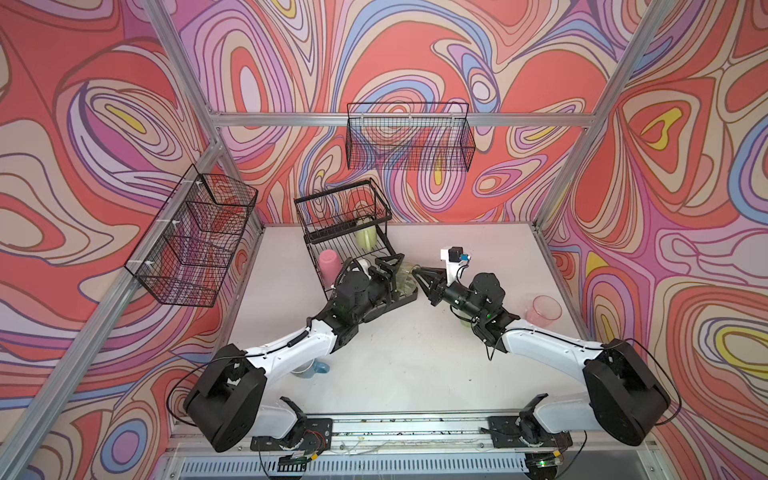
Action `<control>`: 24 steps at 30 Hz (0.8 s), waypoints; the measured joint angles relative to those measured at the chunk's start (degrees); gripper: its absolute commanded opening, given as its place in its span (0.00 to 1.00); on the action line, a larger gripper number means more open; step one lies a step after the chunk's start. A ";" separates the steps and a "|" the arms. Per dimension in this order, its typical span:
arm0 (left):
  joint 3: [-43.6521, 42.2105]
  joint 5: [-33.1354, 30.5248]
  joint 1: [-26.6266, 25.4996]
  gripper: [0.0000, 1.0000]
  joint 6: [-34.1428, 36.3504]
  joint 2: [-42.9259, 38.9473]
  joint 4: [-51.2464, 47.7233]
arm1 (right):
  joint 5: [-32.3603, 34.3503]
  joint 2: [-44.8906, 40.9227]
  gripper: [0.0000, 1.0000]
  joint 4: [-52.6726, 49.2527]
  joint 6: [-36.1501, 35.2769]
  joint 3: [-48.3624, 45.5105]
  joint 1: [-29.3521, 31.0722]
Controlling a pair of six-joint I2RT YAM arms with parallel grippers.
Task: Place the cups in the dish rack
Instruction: 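Open the right gripper and draw it back while the left gripper holds the glass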
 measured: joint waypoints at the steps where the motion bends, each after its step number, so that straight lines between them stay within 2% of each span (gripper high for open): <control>1: 0.00 -0.44 0.00 0.72 1.29 -0.37 -0.72 | 0.00 -0.15 0.51 -1.09 -0.04 0.39 0.00; 5: -0.46 -2.84 0.00 0.73 6.51 -2.69 -3.23 | 0.24 -1.33 0.59 -5.09 0.46 0.98 -0.02; 16: -0.17 -8.52 0.00 0.72 24.92 -5.35 -12.72 | 3.54 -5.40 0.60 -19.82 1.07 2.32 -0.02; 24: 4.68 -11.89 0.00 0.72 41.48 -4.98 -21.00 | 5.46 -5.51 0.60 -26.88 0.42 4.24 -0.02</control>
